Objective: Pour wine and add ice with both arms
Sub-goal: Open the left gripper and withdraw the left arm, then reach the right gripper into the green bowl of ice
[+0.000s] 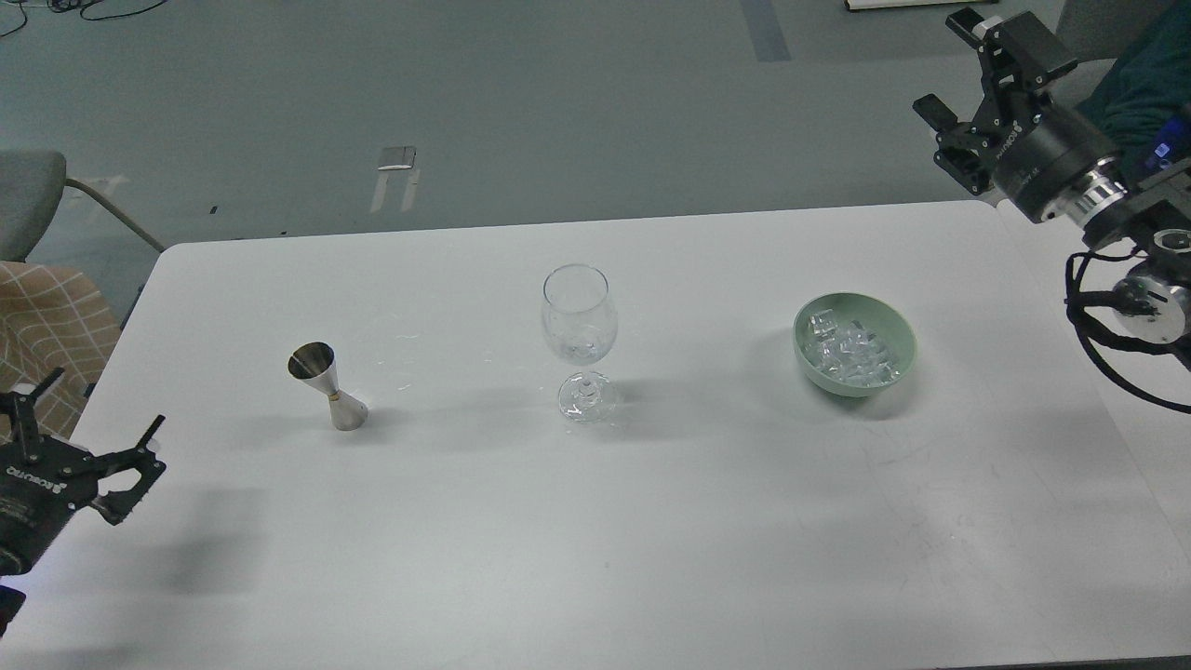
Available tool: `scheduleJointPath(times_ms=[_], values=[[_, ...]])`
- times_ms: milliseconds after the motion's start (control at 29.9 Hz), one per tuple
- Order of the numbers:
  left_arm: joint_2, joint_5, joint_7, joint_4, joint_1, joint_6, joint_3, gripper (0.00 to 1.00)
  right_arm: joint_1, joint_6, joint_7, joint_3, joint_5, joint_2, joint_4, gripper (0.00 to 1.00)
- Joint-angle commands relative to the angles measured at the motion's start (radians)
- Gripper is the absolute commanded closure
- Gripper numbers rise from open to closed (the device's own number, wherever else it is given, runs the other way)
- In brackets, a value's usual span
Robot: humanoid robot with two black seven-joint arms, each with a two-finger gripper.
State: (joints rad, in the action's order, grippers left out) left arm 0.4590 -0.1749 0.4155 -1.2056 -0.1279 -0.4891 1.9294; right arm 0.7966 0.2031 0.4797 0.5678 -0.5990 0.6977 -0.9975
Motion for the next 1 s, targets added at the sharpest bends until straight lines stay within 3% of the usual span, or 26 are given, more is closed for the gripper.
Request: scheduleJointPath(times_ms=[0, 33, 100, 200, 301, 401, 568, 802, 869, 902, 969], values=[[0.033, -0.217, -0.104, -0.012, 0.155, 0.0, 0.003, 0.02, -0.039, -0.05, 0.0, -0.009, -0.174, 0.106, -0.128, 0.0], [0.033, -0.218, -0.104, -0.012, 0.156, 0.0, 0.003, 0.02, -0.039, -0.05, 0.0, -0.009, -0.174, 0.106, -0.128, 0.0], [0.027, -0.378, -0.148, -0.017, 0.272, 0.0, -0.001, 0.02, -0.057, -0.097, 0.0, -0.014, -0.31, 0.149, -0.182, 0.0], [0.018, -0.507, -0.181, -0.014, 0.414, 0.0, -0.012, 0.02, -0.085, -0.157, 0.0, -0.014, -0.512, 0.174, -0.207, 0.0], [0.018, -0.544, -0.182, -0.006, 0.485, 0.0, -0.042, 0.02, -0.102, -0.174, 0.0, -0.016, -0.626, 0.192, -0.21, 0.0], [0.03, -0.552, -0.181, 0.003, 0.593, 0.0, -0.16, 0.02, -0.111, -0.191, 0.0, -0.031, -0.79, 0.201, -0.21, 0.0], [0.041, -0.555, -0.185, 0.072, 0.729, 0.174, -0.352, 0.02, -0.117, -0.195, 0.0, -0.072, -0.961, 0.195, -0.197, 0.0], [0.011, -0.534, -0.175, 0.1, 0.834, 0.233, -0.417, 0.02, -0.12, -0.195, 0.008, -0.109, -0.964, 0.135, -0.147, 0.0], [-0.032, -0.528, -0.187, 0.1, 0.875, 0.317, -0.412, 0.02, -0.128, -0.194, 0.007, -0.112, -0.975, 0.103, -0.106, 0.0], [-0.033, -0.528, -0.187, 0.1, 0.875, 0.317, -0.412, 0.02, -0.128, -0.194, 0.007, -0.112, -0.975, 0.103, -0.105, 0.0], [-0.04, -0.525, -0.242, 0.103, 0.901, 0.389, -0.42, 0.02, -0.119, -0.194, 0.002, -0.15, -0.982, 0.079, -0.084, 0.0]])
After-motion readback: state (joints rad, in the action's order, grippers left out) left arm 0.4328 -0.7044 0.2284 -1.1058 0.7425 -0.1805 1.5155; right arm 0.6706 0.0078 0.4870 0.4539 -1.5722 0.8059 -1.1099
